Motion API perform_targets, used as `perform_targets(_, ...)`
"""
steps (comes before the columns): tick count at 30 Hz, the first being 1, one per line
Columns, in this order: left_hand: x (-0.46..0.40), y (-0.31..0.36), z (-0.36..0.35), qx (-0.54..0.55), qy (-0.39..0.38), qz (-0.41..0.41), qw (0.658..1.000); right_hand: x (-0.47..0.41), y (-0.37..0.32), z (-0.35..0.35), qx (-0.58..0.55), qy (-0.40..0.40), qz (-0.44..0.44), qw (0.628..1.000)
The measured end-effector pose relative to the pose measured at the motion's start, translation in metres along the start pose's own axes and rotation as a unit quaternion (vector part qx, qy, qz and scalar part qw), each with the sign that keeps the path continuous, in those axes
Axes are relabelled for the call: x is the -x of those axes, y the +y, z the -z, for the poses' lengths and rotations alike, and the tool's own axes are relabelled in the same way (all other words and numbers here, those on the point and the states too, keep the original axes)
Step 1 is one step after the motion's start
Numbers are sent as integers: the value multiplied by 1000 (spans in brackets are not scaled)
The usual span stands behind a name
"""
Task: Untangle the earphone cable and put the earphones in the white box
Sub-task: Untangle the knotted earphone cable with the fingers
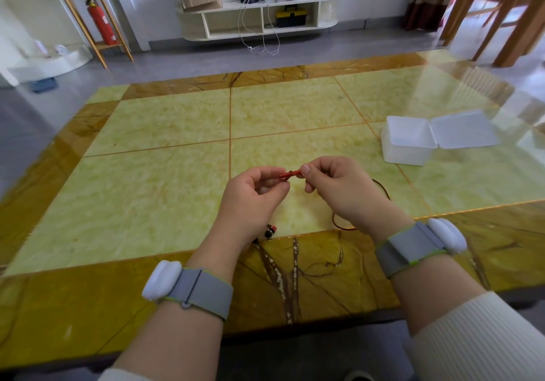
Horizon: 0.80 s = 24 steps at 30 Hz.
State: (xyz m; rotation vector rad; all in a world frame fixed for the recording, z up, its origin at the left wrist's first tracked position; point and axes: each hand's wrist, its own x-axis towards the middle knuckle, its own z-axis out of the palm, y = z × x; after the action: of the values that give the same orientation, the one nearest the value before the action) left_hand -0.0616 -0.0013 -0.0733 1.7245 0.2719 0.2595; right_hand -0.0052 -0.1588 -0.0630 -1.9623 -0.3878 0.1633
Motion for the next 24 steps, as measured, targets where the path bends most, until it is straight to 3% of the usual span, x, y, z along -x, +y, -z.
perform_targets(6, 3, 5, 0, 2, 19, -13, 1000, 3, -4, -1, 26, -52, 2, 998)
perform_targets(18, 2, 9, -3, 34, 32, 37, 998, 2, -3, -13, 4, -31, 30, 999)
perform_targets(24, 4, 10, -1, 26, 1, 60, 998, 0, -1, -9, 15, 2, 29, 999)
